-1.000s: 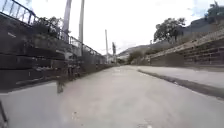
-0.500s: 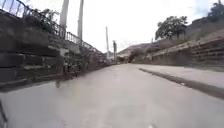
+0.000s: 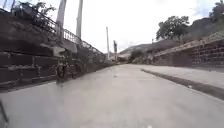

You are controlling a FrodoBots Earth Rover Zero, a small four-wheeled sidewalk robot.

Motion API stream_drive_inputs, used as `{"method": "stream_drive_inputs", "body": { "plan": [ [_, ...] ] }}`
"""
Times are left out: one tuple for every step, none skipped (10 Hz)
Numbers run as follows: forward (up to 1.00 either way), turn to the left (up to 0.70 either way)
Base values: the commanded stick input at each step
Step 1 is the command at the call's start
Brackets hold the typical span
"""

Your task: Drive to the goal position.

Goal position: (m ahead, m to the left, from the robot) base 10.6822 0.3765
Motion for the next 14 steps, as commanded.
{"method": "stream_drive_inputs", "body": {
  "plan": [
    [0.70, 0.00],
    [0.70, 0.00],
    [0.70, 0.00],
    [0.70, 0.00],
    [0.70, 0.00],
    [0.70, 0.00],
    [0.70, 0.00],
    [0.70, 0.00],
    [0.70, 0.00],
    [0.70, 0.00],
    [0.70, 0.00],
    [0.70, 0.00],
    [0.70, 0.00],
    [0.70, 0.00]
  ]
}}
